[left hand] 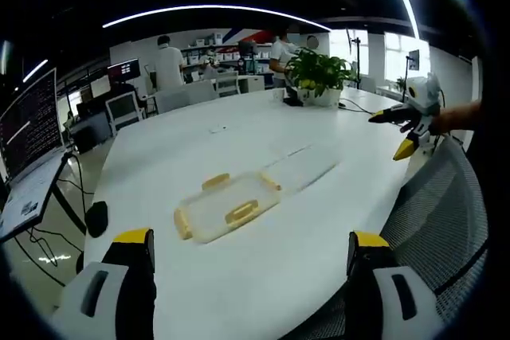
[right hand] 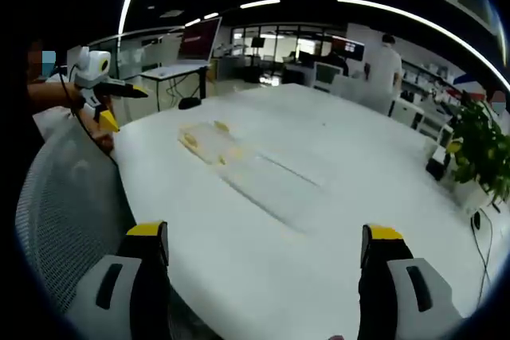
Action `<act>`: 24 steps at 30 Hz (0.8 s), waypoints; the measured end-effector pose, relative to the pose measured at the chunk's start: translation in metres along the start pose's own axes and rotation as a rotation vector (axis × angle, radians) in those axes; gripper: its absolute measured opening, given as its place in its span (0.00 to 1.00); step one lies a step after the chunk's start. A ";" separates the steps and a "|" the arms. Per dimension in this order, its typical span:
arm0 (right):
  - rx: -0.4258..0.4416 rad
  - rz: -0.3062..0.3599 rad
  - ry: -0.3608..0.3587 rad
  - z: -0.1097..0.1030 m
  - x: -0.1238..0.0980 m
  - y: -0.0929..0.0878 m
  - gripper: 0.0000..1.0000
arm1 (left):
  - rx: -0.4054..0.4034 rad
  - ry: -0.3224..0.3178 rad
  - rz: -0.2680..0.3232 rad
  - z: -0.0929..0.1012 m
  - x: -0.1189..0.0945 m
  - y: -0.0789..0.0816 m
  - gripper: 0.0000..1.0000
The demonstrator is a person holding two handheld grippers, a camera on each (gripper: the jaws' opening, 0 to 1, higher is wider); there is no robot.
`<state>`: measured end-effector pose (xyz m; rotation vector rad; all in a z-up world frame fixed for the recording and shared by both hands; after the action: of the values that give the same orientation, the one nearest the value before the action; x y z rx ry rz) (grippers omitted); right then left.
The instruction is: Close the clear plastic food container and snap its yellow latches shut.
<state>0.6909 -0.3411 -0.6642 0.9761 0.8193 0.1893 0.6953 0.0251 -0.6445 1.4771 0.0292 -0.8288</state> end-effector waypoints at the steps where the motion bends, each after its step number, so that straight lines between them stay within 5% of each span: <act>1: -0.001 0.001 -0.001 0.000 0.000 0.000 0.99 | -0.001 0.000 0.001 0.000 0.000 0.000 0.98; 24: -0.006 0.002 0.004 -0.001 -0.001 0.002 0.98 | 0.002 -0.002 0.006 0.002 0.000 0.001 0.98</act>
<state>0.6900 -0.3397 -0.6622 0.9709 0.8213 0.1958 0.6951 0.0233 -0.6433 1.4773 0.0228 -0.8260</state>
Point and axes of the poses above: the point that each gripper's makers call its tool centre point, and the gripper's own axes: x roughly forward along the fingers, z roughly to its right, y roughly out of its top, the point moved 5 cm from there along -x, roughly backward along the fingers, and after that the axes turned 15 degrees about -x, right-handed, at the moved point
